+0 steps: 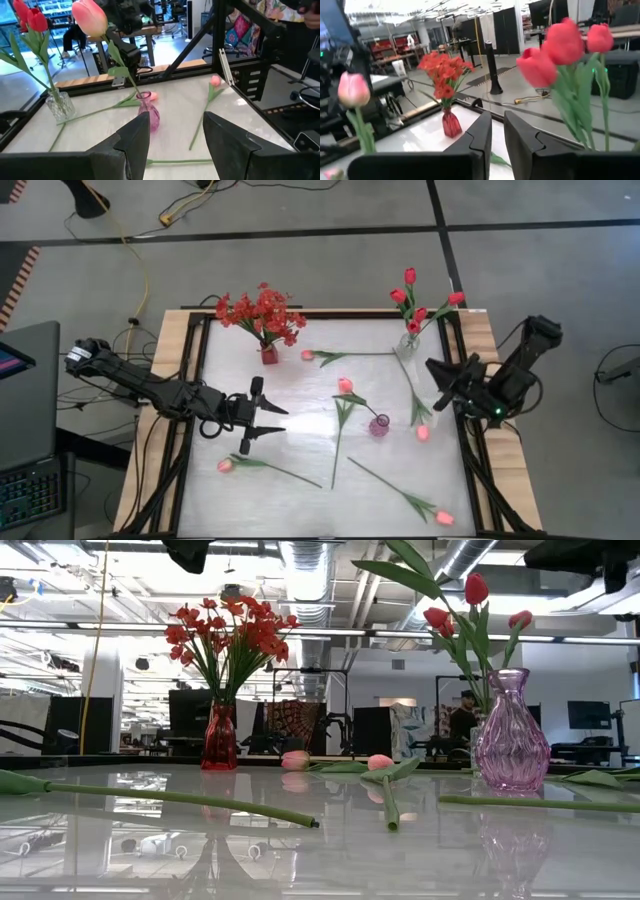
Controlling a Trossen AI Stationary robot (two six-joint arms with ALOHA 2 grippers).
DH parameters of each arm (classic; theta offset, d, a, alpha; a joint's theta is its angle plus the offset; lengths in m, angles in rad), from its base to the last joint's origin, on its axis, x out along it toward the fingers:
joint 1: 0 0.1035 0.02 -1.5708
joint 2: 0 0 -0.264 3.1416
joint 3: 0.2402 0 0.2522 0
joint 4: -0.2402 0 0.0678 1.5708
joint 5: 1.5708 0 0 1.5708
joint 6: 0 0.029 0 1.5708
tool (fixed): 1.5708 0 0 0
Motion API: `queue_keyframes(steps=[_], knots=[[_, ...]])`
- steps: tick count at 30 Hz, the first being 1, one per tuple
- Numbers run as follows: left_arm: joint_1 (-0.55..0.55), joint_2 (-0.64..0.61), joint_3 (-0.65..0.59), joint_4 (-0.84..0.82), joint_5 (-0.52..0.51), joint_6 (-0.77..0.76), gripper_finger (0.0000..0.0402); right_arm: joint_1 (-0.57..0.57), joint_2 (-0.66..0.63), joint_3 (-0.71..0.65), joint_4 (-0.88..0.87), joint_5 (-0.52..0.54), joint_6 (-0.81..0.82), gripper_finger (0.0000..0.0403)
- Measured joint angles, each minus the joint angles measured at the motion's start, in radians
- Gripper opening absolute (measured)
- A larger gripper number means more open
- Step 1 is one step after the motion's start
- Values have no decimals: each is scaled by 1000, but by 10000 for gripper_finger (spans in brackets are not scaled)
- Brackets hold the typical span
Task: Sort flowers into vase by color
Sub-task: Put the pink tulip into the purple flower vase
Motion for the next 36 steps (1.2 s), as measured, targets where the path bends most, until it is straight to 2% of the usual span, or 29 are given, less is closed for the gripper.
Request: queue_keyframes(steps=[4,8,11,14,20,26,29,33,36], knots=[[1,0,0,-1,0,1,173,25,-70,0,-1,0,11,91],[6,0,0,-1,-6,1,173,100,-71,6,-25,-6,62,107],[26,0,0,1,-8,1,173,145,-39,39,-128,-104,142,120],[51,0,0,14,-7,1,173,147,7,104,-307,-219,244,125],[81,0,0,49,61,0,173,16,125,307,-889,-501,639,125],[80,0,0,45,75,-3,173,-175,213,586,-1774,-728,1271,125],[75,0,0,29,105,-10,173,-271,247,687,-2140,-868,1566,125],[74,0,0,-5,124,-17,173,-392,269,721,-2461,-1027,1882,125],[75,0,0,-16,122,-6,173,-471,276,695,-2595,-1084,2037,125]])
